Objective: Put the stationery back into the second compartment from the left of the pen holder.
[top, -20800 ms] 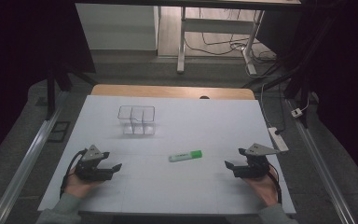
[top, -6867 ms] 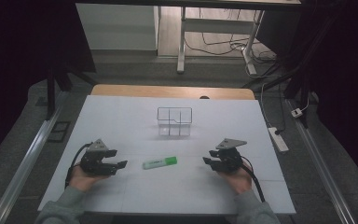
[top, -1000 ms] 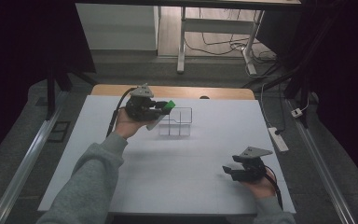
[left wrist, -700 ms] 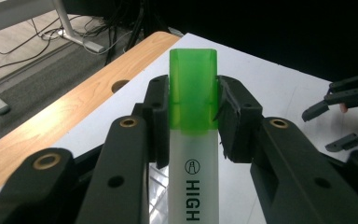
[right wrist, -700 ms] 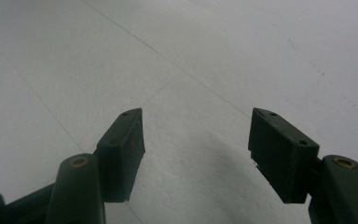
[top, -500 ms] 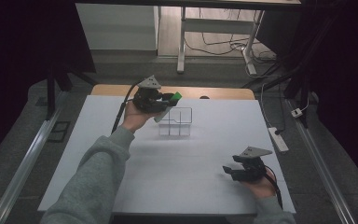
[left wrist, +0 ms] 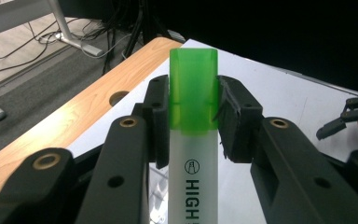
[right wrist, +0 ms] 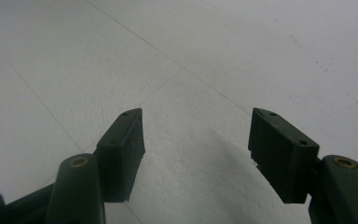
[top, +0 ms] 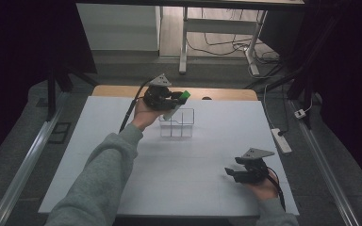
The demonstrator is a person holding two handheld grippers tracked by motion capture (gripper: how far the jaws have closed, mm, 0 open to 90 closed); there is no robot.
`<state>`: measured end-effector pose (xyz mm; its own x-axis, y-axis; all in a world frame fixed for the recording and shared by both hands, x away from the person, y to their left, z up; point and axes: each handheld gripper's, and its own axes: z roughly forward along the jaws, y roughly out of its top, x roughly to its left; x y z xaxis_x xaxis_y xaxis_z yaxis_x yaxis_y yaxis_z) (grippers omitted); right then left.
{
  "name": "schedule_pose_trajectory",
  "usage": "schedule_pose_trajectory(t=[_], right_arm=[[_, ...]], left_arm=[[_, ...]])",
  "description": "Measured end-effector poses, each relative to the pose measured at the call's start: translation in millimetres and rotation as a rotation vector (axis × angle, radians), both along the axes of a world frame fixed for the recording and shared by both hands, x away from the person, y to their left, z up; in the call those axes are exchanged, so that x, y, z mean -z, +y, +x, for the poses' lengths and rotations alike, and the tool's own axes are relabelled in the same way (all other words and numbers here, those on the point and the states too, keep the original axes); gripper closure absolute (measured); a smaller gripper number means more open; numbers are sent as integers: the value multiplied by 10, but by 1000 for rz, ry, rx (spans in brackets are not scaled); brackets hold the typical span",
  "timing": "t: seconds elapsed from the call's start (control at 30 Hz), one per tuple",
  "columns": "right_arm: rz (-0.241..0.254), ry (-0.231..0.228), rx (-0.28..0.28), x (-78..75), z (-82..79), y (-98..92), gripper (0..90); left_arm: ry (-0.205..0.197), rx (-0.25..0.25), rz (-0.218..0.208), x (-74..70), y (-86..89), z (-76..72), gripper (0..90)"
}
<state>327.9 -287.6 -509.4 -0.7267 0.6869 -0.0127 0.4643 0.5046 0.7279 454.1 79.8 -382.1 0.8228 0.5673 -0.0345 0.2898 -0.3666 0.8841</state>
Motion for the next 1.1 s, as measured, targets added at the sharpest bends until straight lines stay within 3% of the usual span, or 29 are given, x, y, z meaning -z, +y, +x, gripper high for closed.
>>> schedule_pose_trajectory(t=[0.27,0.8,1.1], right_arm=[[-5,-3,4,-8,-3,-11,353],[-17,-5,4,-5,-13,8,353],[-20,-5,6,0,-12,1,348]], left_arm=[[10,-14,11,65,-109,136,663],[32,-31,-19,218,-200,361,662],[59,-32,13,319,-216,412,657]])
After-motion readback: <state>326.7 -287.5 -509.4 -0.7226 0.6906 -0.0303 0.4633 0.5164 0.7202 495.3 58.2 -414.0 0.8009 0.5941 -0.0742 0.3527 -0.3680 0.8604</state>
